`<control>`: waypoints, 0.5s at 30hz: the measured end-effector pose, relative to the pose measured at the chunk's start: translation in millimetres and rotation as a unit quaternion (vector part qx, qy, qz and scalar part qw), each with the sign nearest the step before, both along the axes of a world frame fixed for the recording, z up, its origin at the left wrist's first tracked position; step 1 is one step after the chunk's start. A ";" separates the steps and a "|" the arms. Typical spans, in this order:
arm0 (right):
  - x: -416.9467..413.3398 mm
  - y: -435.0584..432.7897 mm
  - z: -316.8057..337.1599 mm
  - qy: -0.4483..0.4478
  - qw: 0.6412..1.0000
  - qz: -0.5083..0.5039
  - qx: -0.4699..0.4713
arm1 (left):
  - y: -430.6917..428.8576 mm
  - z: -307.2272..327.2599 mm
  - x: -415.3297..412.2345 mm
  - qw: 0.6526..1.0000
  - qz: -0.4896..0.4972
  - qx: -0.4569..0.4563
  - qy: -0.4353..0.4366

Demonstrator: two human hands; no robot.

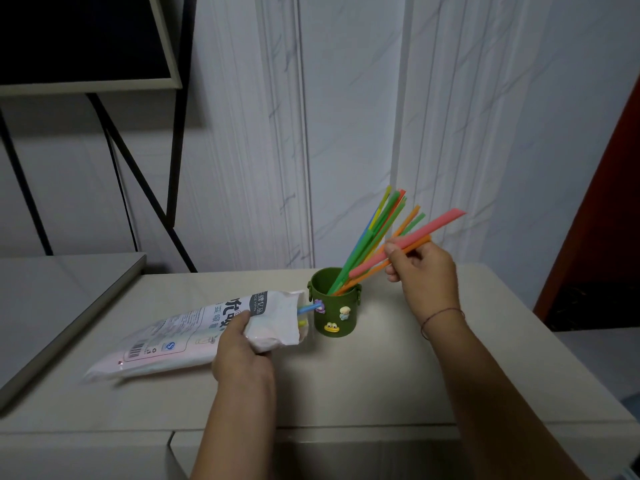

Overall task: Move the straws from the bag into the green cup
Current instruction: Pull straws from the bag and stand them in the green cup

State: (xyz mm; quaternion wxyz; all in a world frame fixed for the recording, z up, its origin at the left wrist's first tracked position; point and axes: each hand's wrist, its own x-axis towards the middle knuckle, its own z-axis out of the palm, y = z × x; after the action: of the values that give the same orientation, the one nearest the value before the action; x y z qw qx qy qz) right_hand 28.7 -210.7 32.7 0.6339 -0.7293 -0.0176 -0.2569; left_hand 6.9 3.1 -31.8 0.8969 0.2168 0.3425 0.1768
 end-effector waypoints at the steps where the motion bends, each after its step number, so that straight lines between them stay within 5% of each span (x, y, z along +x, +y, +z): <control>1: 1.3 3.2 -1.8 0.010 1.000 0.006 -0.009 | -0.2 0.7 -0.3 1.000 -0.001 -0.002 0.000; 15: 16.9 31.9 -36.7 0.136 0.986 0.041 -0.082 | -4.8 11.2 -7.0 1.000 0.003 -0.016 -0.014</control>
State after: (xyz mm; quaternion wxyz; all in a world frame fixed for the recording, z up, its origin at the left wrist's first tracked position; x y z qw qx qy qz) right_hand 45.6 -178.8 -4.1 0.5781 -0.8058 0.0178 -0.1271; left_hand -0.1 -1.7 -20.6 0.9045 0.1991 0.3331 0.1770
